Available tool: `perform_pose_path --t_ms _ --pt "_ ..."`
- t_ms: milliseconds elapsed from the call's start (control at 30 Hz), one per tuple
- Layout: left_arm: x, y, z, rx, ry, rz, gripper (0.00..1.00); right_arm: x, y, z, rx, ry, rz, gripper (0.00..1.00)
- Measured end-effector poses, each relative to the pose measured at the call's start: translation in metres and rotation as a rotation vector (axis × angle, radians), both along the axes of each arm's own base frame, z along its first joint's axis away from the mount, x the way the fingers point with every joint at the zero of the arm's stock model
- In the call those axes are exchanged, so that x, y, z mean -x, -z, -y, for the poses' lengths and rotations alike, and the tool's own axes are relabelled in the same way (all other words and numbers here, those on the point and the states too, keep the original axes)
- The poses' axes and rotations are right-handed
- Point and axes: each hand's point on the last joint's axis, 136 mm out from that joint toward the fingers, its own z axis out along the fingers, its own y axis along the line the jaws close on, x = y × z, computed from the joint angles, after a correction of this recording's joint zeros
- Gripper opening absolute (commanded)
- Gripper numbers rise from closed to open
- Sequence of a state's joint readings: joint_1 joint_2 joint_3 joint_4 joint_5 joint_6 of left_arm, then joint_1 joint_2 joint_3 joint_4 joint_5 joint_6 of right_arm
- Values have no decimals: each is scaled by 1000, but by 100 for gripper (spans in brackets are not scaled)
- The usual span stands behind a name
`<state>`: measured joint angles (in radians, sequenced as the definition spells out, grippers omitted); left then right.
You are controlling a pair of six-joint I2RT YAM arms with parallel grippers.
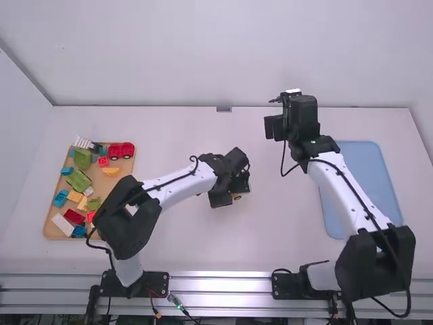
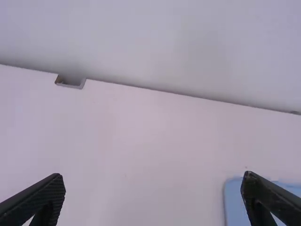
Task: Assemble lego blocks to make yellow taxi
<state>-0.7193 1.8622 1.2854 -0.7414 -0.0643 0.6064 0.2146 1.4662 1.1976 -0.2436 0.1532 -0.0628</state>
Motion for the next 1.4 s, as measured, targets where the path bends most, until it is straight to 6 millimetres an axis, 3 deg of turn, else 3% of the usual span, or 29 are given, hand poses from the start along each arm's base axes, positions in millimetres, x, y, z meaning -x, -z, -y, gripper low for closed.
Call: perform_pose_path --t_ms 167,267,433,500,533,567,600,867,1100,1233,1333,1400 --pt "5 21 -5 -60 113 -49 3 18 -21 9 -21 27 14 99" --pt "3 24 -4 -63 157 -42 11 21 -21 6 -25 22 8 99" --pt "9 36 -10 -77 217 -49 6 22 -20 5 -25 19 5 99" --pt "15 44 -15 -88 247 -60 6 22 -21 5 -25 18 7 99" --pt "17 48 -17 -91 262 -61 11 22 -21 5 -26 20 8 99" --pt "19 52 -18 -94 277 -62 45 22 -21 5 -27 20 8 99" --pt "18 54 -19 -96 284 -56 99 22 -21 5 -26 20 8 99" --pt "0 48 -17 -105 226 25 99 20 -23 5 -29 20 17 99" --pt "-9 9 -14 -79 177 -36 99 18 -27 4 -34 20 37 99" --pt "-26 -17 -28 -34 60 -47 99 18 -27 4 -33 19 37 99" --pt "-53 -39 -48 14 -119 -19 99 18 -27 4 -33 20 38 99" --pt "-84 -56 -75 72 -335 24 99 16 -30 4 -36 20 50 99"
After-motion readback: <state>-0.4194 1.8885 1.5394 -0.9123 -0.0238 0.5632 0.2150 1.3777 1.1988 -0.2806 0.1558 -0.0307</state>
